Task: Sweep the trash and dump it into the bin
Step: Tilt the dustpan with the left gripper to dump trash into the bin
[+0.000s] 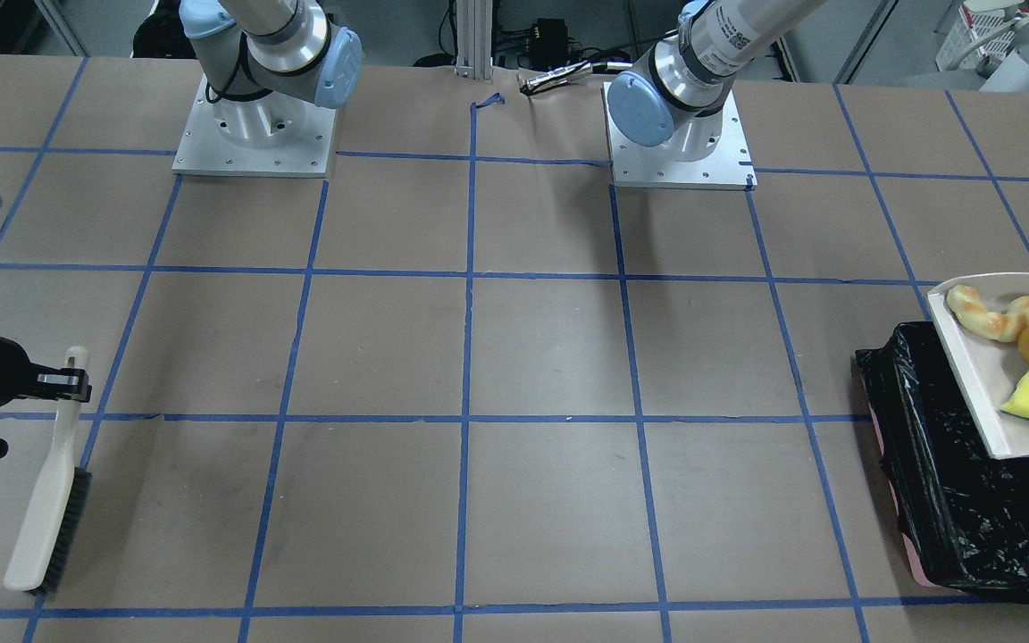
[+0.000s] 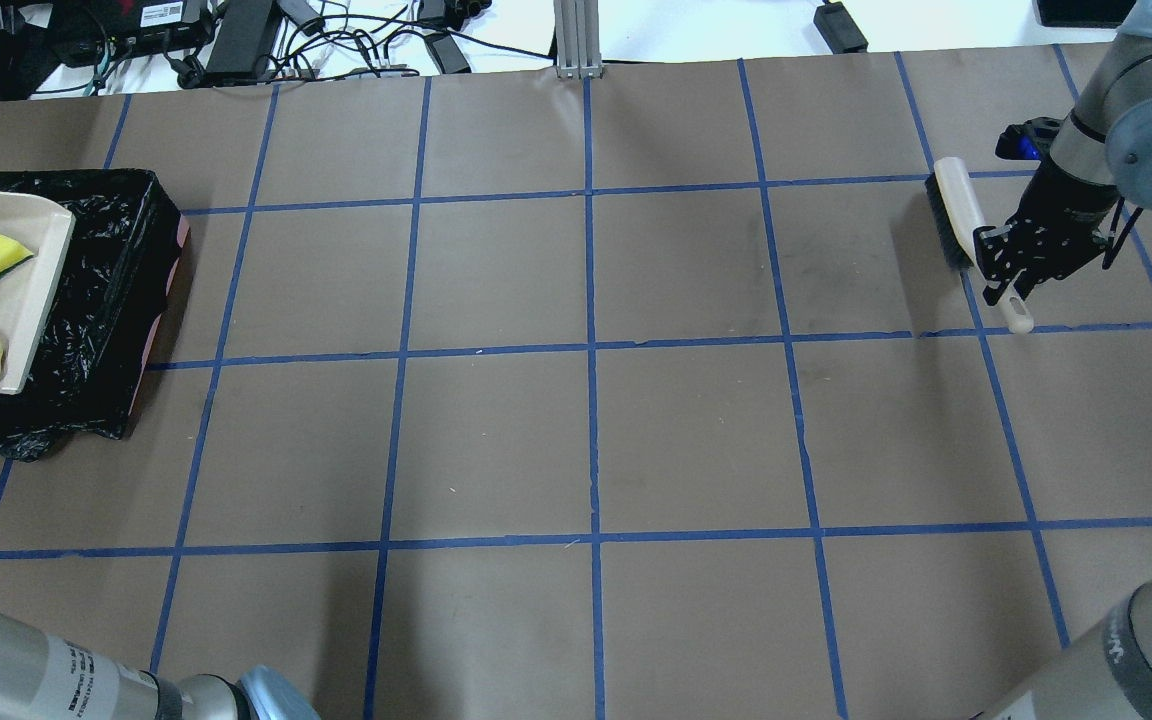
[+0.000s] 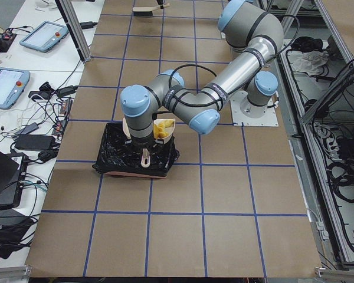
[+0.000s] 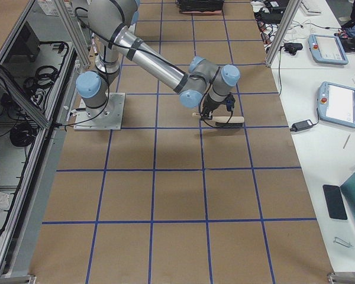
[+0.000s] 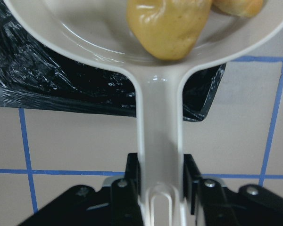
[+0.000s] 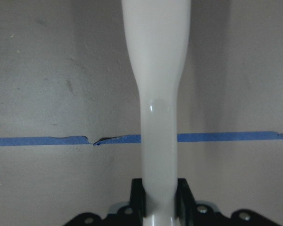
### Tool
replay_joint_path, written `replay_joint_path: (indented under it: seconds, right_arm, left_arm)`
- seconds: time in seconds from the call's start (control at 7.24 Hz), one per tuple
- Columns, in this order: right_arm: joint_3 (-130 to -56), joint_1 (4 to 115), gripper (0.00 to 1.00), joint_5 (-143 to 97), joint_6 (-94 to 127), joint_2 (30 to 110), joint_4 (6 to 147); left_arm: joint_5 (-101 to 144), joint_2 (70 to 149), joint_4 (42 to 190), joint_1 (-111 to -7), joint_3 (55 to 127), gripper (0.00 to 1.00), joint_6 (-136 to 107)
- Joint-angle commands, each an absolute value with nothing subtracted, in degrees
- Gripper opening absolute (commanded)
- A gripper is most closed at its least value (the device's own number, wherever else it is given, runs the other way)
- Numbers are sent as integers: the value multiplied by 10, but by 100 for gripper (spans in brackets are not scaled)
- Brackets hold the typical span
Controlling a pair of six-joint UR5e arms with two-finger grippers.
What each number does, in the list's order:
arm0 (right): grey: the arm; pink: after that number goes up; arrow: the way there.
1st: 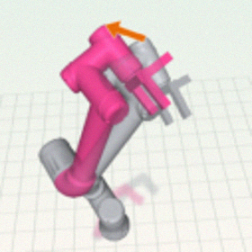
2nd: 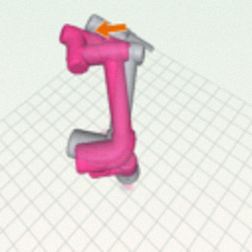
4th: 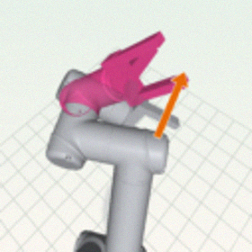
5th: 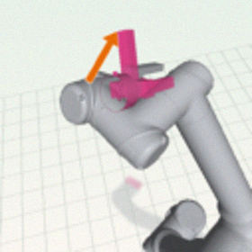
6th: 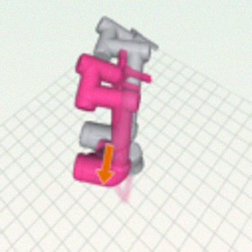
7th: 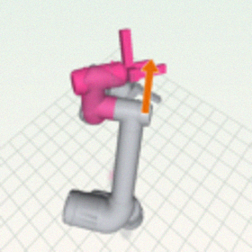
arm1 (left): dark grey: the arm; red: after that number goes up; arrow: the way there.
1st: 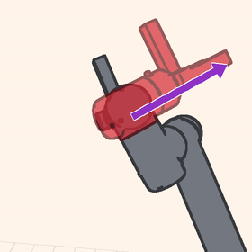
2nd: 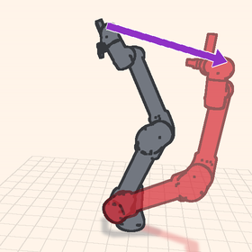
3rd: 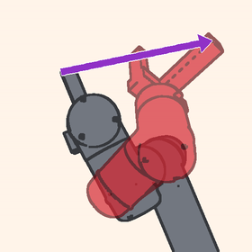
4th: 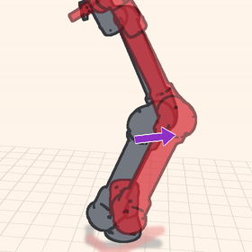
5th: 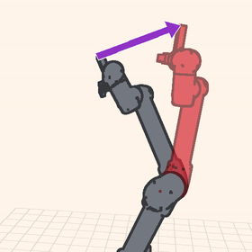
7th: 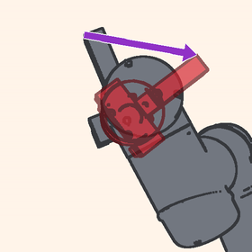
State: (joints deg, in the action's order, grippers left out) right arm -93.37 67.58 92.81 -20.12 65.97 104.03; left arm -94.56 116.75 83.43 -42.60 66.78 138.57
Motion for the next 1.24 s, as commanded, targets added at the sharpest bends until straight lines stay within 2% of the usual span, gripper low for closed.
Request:
replay_joint_path:
  seconds: [0.0, 0.55, 0.97, 1.1]
  right_arm:
    - [-933, 676, 0, 925, -206, 660, 1039]
    - [-937, 679, 0, 926, -222, 659, 1030]
    - [-939, 679, 0, 925, -219, 657, 1033]
    - [-939, 679, 5, 926, -218, 652, 1034]
  left_arm:
    - [-987, 1180, 829, -431, 657, 0, 1415]
    - [-1085, 1177, 779, -487, 659, 0, 1445]
    - [-1110, 1183, 747, -490, 661, 0, 1446]
    - [-1110, 1184, 746, -491, 663, 0, 1446]
